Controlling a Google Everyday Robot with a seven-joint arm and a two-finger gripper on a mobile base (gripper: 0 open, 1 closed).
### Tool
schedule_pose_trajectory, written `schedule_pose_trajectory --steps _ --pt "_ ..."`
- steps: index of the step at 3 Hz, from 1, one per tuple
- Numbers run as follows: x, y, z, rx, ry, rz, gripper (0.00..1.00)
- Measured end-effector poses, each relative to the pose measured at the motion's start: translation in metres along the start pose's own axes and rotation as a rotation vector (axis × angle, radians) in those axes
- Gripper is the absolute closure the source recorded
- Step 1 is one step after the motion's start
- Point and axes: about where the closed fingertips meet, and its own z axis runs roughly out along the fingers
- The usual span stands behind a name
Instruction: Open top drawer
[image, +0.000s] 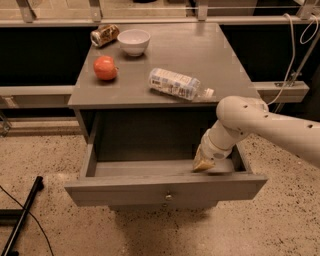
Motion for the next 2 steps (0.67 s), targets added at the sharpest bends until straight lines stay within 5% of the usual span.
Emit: schedule_pose_trajectory --steps 2 --pt "-0.0005 0.033 -0.0057 -0.054 -0.064 0.042 0.92"
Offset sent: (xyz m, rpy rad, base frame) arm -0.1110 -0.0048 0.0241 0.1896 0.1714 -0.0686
